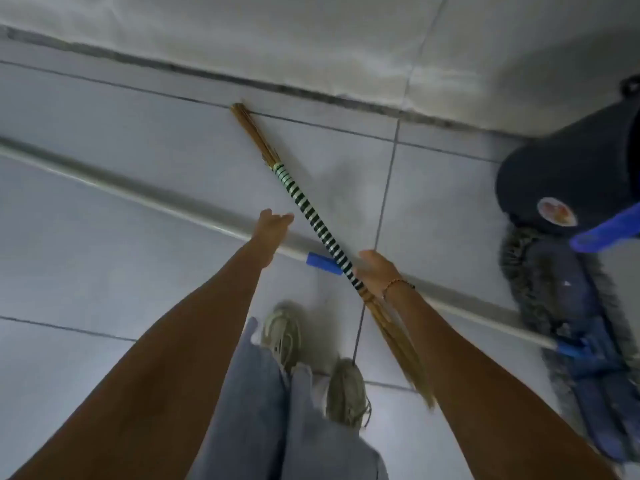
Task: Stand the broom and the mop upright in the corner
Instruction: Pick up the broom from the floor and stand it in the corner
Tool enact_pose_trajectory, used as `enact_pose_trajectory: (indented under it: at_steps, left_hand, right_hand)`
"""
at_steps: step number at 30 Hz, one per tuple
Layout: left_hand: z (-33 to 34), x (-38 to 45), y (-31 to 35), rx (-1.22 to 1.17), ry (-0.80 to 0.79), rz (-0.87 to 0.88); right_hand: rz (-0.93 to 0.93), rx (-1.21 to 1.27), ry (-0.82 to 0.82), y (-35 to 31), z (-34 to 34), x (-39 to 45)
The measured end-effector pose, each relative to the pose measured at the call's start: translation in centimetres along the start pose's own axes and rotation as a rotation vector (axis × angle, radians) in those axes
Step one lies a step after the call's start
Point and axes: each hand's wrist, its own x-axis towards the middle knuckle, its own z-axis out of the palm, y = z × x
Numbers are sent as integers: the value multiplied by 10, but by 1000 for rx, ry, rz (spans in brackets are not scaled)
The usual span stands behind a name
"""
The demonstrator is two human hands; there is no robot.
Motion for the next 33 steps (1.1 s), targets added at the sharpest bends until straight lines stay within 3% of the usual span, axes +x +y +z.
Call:
enact_pose_trajectory:
  at_steps: [3, 5, 9, 12, 19, 24, 33]
  left_hand:
    - [28, 55, -4, 96, -19, 24]
    - [47, 74, -1, 13, -55, 8]
    - [55, 80, 17, -452, -87, -52]
    - [39, 45, 43, -459, -204, 71]
    - [-12, -119, 117, -392, -239, 393]
    - [-48, -284, 185, -293, -307, 511]
    - [-56, -514, 288, -84, -468, 704]
  right_hand:
    - [-23, -45, -106, 20, 25, 52]
    - [-57, -85, -122, 30, 37, 72]
    - [-89, -102, 1, 28, 42, 84]
    - [-116, -67, 88, 18, 32, 66]
    - [-182, 59, 217, -34, -26, -69]
    - [-199, 128, 280, -68, -97, -218]
    - [-217, 221, 436, -99, -201, -402]
